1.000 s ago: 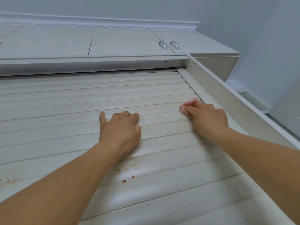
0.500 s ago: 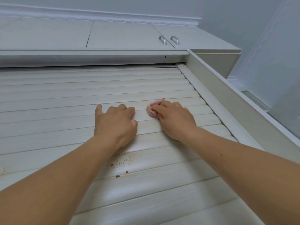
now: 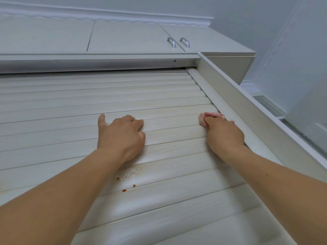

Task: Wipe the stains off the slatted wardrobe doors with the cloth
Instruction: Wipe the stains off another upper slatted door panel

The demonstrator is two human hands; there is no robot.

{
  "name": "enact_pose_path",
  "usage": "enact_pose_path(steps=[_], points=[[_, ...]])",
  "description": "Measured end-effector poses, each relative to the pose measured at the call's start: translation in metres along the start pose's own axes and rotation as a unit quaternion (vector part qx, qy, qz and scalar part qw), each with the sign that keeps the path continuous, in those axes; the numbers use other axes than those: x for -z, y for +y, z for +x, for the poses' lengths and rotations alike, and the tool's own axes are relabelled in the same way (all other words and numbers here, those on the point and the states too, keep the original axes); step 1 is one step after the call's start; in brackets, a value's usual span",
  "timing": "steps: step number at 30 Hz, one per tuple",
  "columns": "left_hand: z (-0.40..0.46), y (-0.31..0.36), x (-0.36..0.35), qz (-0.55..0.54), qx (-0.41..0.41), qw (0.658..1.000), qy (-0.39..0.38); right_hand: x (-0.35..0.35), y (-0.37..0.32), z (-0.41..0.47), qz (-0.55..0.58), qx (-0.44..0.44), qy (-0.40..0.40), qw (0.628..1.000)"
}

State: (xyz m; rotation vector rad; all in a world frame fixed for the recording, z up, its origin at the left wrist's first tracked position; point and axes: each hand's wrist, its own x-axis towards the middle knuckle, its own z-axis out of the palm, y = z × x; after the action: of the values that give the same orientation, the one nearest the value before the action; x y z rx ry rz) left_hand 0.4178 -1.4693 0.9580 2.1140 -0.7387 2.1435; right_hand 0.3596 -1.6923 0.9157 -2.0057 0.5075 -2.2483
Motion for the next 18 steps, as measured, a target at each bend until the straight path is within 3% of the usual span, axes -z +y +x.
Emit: enact_pose_path(steps=[6, 11, 18], points=[[0.0, 0.003, -0.001, 0.009, 0.009, 1.0, 0.006, -0.013, -0.023, -0.023, 0.027, 0.19, 0.04, 0.981], [-0.001, 0.003, 0.001, 0.011, 0.001, 1.0, 0.011, -0.005, 0.012, -0.004, -0.063, 0.068, 0.006, 0.996], [-0.001, 0.001, -0.001, 0.008, -0.003, 1.0, 0.018, -0.019, 0.009, 0.054, 0.014, 0.029, -0.05, 0.998]])
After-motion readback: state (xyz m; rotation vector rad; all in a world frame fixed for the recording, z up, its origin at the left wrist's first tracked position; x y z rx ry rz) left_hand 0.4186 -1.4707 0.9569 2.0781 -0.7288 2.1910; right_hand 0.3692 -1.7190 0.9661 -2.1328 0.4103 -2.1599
